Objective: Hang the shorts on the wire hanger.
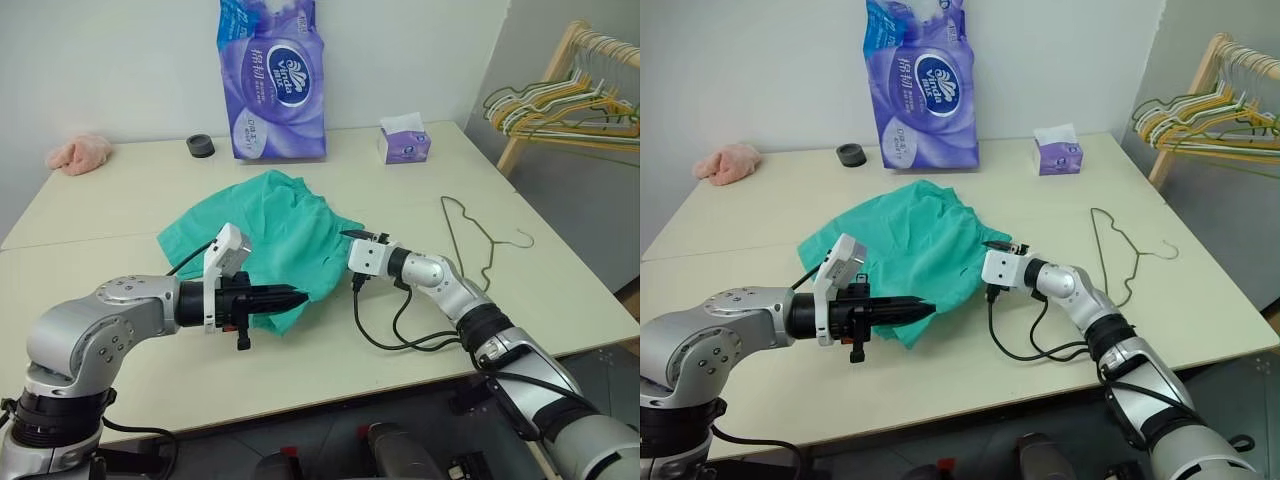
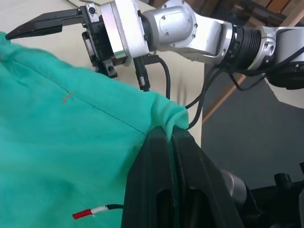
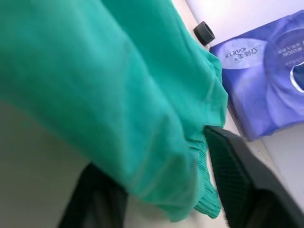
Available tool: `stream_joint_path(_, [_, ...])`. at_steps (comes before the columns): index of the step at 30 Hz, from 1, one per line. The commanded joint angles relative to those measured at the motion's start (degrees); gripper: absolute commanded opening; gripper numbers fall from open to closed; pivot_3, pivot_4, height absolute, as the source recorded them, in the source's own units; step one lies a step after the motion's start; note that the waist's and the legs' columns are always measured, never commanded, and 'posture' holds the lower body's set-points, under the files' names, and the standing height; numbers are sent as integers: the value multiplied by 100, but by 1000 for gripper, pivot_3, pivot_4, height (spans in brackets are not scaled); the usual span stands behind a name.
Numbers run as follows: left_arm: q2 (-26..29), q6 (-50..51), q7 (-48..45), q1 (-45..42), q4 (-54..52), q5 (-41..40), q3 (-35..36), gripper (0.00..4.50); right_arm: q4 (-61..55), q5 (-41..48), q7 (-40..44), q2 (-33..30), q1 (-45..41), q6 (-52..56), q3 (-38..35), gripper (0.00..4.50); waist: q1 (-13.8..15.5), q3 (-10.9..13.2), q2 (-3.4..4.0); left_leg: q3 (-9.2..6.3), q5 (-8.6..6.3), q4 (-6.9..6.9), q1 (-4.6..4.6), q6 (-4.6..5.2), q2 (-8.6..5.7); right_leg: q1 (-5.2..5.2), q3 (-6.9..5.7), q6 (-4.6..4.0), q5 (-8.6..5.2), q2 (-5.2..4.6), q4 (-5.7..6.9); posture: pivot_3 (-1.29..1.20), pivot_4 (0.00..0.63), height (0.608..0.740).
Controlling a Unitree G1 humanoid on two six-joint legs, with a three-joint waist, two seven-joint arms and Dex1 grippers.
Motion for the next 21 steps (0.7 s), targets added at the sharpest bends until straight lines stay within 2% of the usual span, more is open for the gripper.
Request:
stream_joint_path(1, [103, -136, -53, 3, -120, -129, 90, 0, 95, -162, -322, 35, -253, -210, -54, 1063, -1, 0, 0, -1, 0, 0, 0, 0, 0, 0, -1, 0, 0, 0, 1, -128, 67, 740])
stream_joint_path(4, [175, -205, -117, 69, -93, -85, 73, 0, 300, -459, -720, -15, -410, -246, -13, 27, -12, 0, 0, -2, 1, 0, 1, -2, -1, 0, 0, 0, 0, 1, 3, -128, 67, 740])
stream_joint_path(10, [308, -440, -246, 63, 163, 72, -82, 0, 502, -820, -1075, -316, -660, -380, -11, 27, -13, 0, 0, -2, 1, 0, 1, -3, -1, 0, 0, -1, 0, 1, 3, -138, 70, 740])
stream_joint_path(14, [413, -728, -410, 118, 415, 363, -349, 0, 349, -940, -990, -700, -584, -429, -34, 27, -8, 0, 0, -2, 1, 0, 0, -2, -3, 0, 0, -1, 0, 0, 1, -148, 72, 740])
stream_joint_path(18, [562, -1365, -632, 219, 742, 989, -833, 0, -474, -1020, -444, -1437, -149, -390, -28, 27, 3, 1, 2, -2, 1, -1, 0, -2, -3, 0, 0, 0, 0, 0, -2, -158, 75, 740])
stream_joint_path(21, [597, -1900, -687, 144, 1026, 1502, -1142, 0, -1522, -921, 274, -1952, 357, -71, -83, 27, 4, 1, 2, -1, 1, -1, -3, -1, -2, 0, -1, 0, 0, -1, -3, -166, 76, 740])
